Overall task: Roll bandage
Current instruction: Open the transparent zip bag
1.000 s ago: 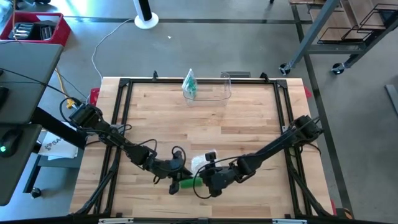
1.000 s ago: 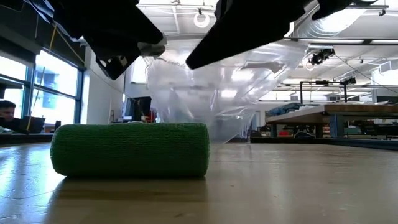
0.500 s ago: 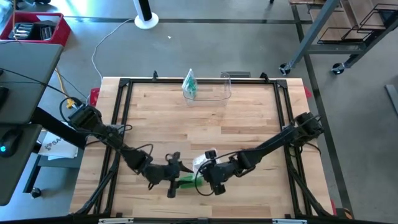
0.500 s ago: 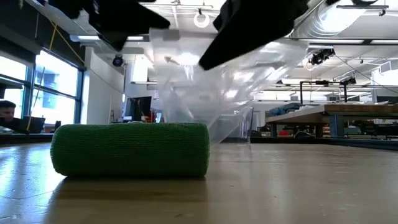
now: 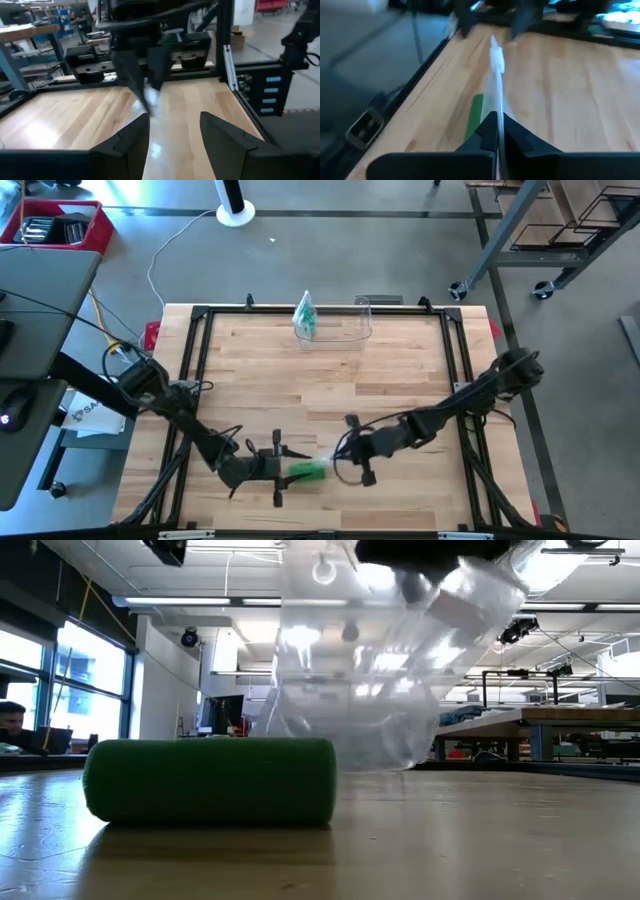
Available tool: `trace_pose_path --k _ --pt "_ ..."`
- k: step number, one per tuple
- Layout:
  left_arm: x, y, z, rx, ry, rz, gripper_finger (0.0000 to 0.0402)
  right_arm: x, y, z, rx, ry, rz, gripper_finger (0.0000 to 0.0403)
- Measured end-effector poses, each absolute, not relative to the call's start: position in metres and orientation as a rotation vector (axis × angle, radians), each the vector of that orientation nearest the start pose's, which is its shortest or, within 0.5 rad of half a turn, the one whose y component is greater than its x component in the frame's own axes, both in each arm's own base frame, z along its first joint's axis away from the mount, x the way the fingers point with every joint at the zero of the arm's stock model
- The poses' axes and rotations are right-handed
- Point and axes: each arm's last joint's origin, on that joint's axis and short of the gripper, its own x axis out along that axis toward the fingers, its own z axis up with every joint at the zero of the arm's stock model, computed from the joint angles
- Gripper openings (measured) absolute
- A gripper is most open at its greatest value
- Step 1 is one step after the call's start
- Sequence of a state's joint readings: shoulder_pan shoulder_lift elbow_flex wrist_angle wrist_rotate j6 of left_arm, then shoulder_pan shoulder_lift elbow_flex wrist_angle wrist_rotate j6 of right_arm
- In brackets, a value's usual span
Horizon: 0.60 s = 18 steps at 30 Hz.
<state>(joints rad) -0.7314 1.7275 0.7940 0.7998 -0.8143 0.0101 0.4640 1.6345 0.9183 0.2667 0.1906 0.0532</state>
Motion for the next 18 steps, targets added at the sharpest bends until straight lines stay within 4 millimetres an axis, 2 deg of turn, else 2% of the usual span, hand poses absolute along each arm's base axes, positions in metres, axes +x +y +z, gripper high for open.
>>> trace_pose_path --k 3,8,11,18 --pt "0.277 -0.211 0.182 0.073 0.071 0.104 0.0168 0.3 0.142 0.197 0.024 0.313 0.228 0.0" --pt "0.292 -0.202 0.171 0.03 0.02 0.193 0.0168 0.29 0.138 0.186 0.101 0.259 0.23 0.0" --pt "0.3 -0.199 0.174 0.024 -0.012 0.234 0.0168 0.289 0.139 0.184 0.096 0.271 0.231 0.0" --pt "0.31 -0.205 0.189 0.031 -0.064 0.179 0.0164 0.288 0.143 0.185 0.092 0.273 0.243 0.0"
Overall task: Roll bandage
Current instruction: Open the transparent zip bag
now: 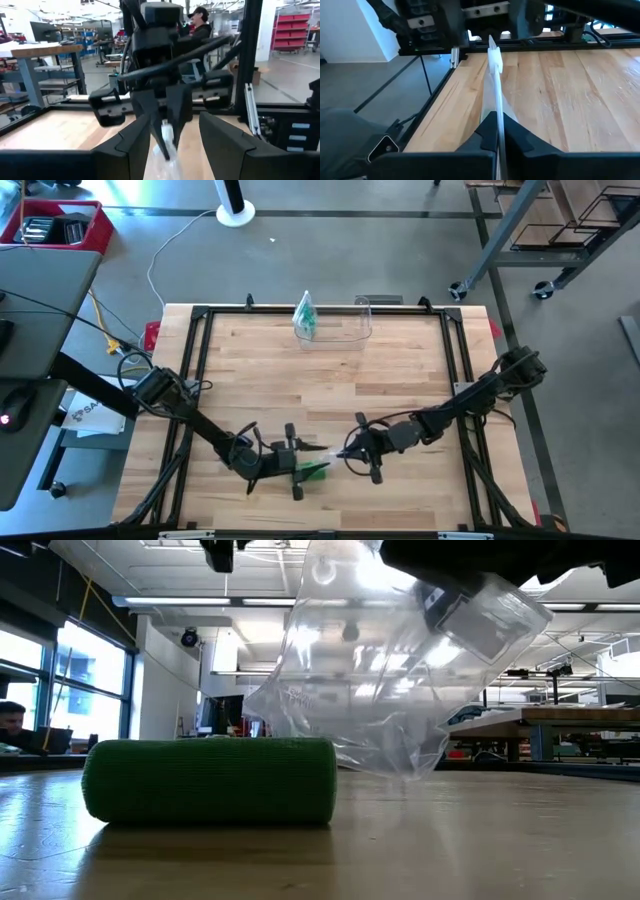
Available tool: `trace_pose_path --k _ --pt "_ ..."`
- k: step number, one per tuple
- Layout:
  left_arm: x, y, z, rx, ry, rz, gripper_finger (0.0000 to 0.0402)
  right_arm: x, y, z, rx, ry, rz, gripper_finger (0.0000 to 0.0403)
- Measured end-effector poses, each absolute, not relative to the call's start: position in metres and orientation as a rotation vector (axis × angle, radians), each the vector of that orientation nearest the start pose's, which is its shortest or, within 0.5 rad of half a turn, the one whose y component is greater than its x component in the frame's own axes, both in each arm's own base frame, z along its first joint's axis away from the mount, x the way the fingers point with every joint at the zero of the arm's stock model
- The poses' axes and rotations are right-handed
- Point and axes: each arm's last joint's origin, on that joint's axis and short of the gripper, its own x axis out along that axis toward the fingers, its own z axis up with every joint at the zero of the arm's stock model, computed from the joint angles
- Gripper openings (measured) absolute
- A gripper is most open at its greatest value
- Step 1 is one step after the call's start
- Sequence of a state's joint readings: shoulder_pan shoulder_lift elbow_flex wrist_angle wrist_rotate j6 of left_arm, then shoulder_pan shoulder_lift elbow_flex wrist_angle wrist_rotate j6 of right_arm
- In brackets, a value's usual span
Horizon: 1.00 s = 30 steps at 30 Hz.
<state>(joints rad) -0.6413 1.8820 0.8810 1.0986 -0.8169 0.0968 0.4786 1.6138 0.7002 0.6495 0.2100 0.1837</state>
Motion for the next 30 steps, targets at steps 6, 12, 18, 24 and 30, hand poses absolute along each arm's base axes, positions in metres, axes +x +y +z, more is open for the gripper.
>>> trace_pose_path --k 6,12,18,24,30 --pt "0.311 -0.206 0.192 0.056 -0.068 0.182 0.0126 0.286 0.146 0.185 0.089 0.269 0.243 0.0" --pt "0.311 -0.206 0.19 0.073 -0.052 0.154 0.0075 0.284 0.149 0.185 0.077 0.269 0.226 0.0" --pt "0.316 -0.2 0.186 0.057 -0.025 0.152 0.0064 0.284 0.149 0.185 0.075 0.268 0.223 0.0" --pt "0.32 -0.196 0.185 0.071 -0.021 0.123 0.0055 0.284 0.149 0.185 0.081 0.268 0.221 0.0" --pt "0.32 -0.196 0.185 0.085 -0.021 0.115 0.0011 0.284 0.149 0.185 0.078 0.268 0.222 0.0"
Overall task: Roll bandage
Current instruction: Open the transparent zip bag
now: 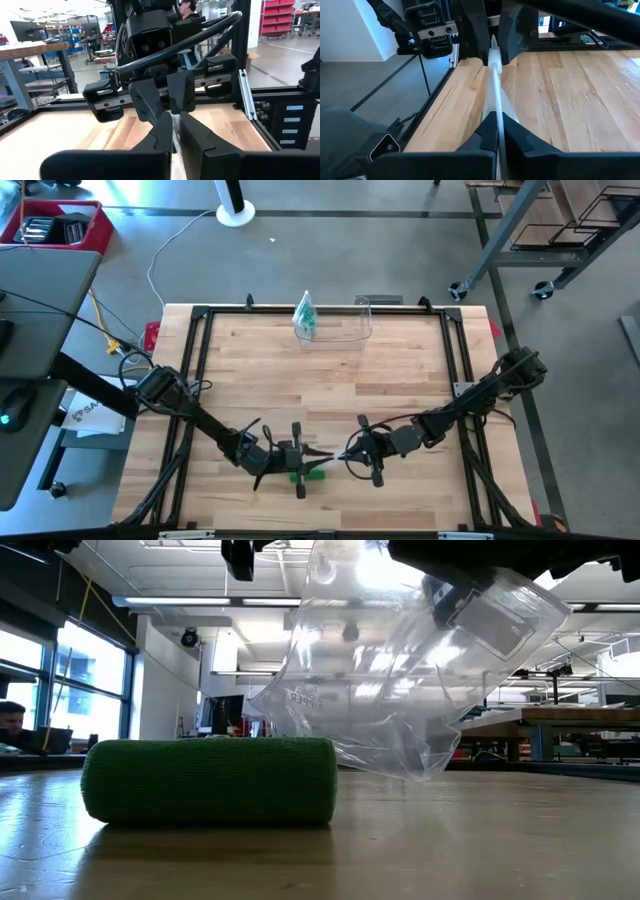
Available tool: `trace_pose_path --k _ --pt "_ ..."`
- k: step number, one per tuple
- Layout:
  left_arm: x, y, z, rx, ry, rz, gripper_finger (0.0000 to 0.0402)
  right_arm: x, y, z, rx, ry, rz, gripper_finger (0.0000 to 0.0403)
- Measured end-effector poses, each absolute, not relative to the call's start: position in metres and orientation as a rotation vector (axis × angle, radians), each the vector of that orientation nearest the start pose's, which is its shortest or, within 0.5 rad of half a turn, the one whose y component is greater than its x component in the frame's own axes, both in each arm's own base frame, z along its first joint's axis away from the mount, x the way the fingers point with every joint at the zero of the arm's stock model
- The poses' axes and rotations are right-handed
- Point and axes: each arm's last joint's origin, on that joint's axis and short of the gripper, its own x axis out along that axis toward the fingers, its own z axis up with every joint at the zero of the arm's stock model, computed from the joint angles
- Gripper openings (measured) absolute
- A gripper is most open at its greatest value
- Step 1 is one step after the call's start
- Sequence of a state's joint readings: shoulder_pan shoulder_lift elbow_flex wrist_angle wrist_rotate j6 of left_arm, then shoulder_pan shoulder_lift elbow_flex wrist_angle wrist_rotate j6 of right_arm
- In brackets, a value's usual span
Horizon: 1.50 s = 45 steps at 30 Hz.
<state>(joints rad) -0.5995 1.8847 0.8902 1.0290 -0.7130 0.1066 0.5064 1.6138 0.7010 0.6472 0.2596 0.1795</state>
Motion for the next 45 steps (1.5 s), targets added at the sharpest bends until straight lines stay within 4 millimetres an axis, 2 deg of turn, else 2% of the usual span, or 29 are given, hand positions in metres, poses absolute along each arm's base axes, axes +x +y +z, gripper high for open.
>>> trace_pose_path --k 10,16,24,28,35,45 --pt "0.326 -0.187 0.184 0.06 -0.011 0.129 0.0024 0.284 0.149 0.184 0.08 0.272 0.222 0.0" --pt "0.33 -0.183 0.184 0.061 -0.016 0.029 0.0032 0.284 0.149 0.184 0.081 0.272 0.226 0.0" --pt "0.331 -0.183 0.181 0.066 0.012 0.015 0.0107 0.285 0.149 0.185 0.083 0.266 0.22 0.0" --pt "0.328 -0.186 0.181 0.074 0.01 0.042 0.0122 0.285 0.149 0.185 0.083 0.266 0.22 0.0" --pt "0.32 -0.194 0.191 0.099 -0.012 0.051 0.0109 0.285 0.149 0.185 0.082 0.267 0.221 0.0" --pt "0.322 -0.189 0.193 0.124 -0.007 0.066 0.0062 0.285 0.149 0.185 0.083 0.268 0.221 0.0"
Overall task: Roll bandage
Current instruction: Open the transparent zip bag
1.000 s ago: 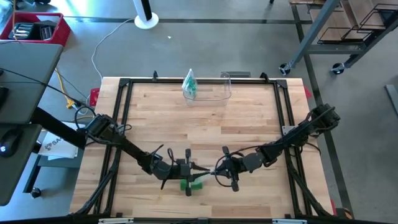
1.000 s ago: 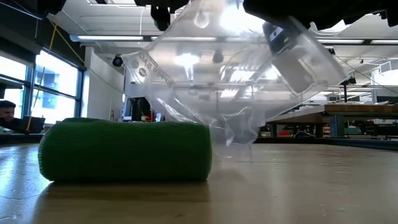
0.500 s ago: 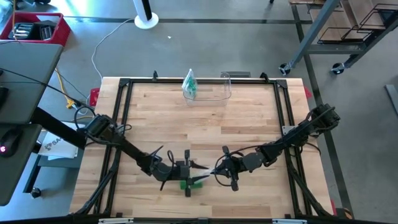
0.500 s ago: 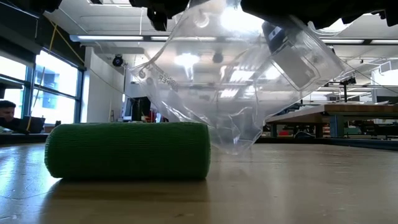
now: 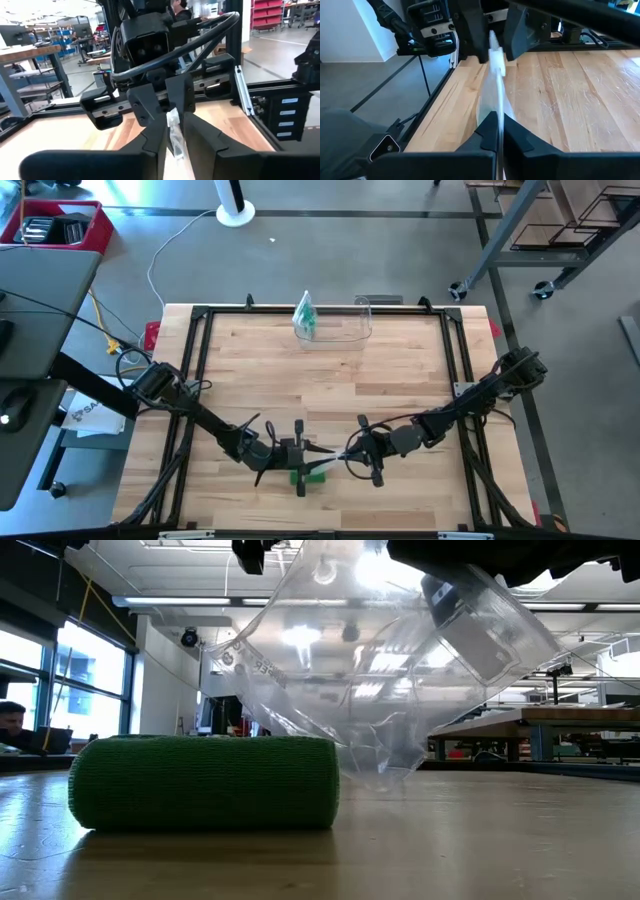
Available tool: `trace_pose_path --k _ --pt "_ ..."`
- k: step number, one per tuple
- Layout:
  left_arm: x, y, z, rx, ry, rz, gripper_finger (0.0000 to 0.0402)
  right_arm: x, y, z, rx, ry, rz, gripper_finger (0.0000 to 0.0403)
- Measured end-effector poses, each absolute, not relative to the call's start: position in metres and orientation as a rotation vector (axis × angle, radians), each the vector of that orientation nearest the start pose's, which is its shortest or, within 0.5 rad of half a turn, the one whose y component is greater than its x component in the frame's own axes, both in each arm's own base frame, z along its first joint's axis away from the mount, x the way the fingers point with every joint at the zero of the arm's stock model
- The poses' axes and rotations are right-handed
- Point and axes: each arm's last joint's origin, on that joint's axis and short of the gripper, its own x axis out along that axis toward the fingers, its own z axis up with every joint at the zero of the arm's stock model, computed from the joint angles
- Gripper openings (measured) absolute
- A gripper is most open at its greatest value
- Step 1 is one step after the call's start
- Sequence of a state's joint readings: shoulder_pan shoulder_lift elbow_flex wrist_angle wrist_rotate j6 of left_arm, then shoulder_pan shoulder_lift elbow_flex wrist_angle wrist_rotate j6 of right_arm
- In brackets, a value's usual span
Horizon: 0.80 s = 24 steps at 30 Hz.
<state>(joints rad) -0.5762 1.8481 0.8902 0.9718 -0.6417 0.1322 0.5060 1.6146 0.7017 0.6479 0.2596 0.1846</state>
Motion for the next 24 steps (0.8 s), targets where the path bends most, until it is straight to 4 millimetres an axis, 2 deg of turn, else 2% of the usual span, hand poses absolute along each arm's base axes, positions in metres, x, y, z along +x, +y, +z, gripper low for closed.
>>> trace_pose_path --k 7,13,17,20,24 --pt "0.322 -0.189 0.193 0.141 -0.009 0.067 0.0006 0.284 0.149 0.185 0.081 0.272 0.222 0.0" --pt "0.32 -0.192 0.192 0.153 -0.002 0.092 0.0001 0.283 0.148 0.183 0.064 0.302 0.196 0.0" --pt "0.317 -0.196 0.192 0.154 -0.001 0.102 0.0001 0.279 0.145 0.189 0.053 0.316 0.169 0.0006" --pt "0.316 -0.196 0.192 0.154 -0.001 0.108 0.0001 0.276 0.143 0.197 0.058 0.303 0.172 0.0034" --pt "0.316 -0.196 0.192 0.154 0.0 0.111 0.0 0.271 0.144 0.208 0.034 0.273 0.189 0.0104"
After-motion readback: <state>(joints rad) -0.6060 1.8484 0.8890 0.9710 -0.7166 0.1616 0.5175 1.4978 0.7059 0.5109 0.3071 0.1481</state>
